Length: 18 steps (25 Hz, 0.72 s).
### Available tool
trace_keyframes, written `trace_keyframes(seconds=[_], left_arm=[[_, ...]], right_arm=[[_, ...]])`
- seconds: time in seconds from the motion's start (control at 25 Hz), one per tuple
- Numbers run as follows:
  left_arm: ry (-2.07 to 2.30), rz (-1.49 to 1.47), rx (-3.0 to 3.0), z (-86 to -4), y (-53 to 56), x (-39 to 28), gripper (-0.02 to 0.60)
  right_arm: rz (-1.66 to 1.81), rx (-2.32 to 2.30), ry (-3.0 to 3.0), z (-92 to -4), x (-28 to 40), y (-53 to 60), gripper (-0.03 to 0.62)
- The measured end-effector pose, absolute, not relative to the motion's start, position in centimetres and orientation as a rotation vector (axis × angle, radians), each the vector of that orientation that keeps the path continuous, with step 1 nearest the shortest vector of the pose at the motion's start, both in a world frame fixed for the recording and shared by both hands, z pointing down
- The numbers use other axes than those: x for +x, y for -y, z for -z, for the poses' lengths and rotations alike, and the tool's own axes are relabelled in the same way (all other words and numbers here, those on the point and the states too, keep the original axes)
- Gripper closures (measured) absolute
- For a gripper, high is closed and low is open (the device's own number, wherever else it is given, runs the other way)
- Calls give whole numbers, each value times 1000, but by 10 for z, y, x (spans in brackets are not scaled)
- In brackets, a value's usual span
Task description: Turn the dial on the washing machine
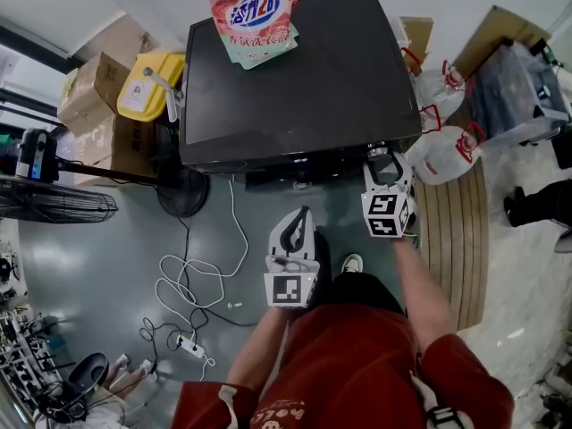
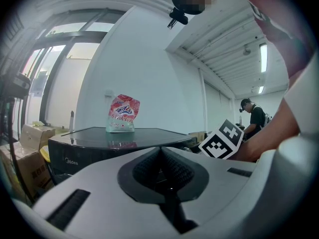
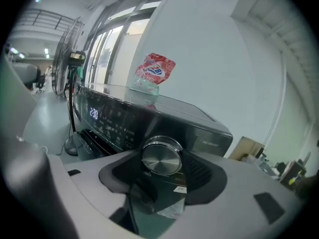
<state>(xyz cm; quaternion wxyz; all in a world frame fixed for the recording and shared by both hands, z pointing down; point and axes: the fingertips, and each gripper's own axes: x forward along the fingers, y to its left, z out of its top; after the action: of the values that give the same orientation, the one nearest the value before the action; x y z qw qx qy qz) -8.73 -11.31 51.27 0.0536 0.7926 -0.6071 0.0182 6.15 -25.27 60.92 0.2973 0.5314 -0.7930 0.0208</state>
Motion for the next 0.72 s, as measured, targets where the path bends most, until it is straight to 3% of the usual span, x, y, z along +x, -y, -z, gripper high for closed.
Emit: trace_keyframes(seconds=[0.72], left_arm=[[1854,-40,2410,-509,113,-87,572]], right_arm=[[-303,1460,2233,-610,65,253,332]])
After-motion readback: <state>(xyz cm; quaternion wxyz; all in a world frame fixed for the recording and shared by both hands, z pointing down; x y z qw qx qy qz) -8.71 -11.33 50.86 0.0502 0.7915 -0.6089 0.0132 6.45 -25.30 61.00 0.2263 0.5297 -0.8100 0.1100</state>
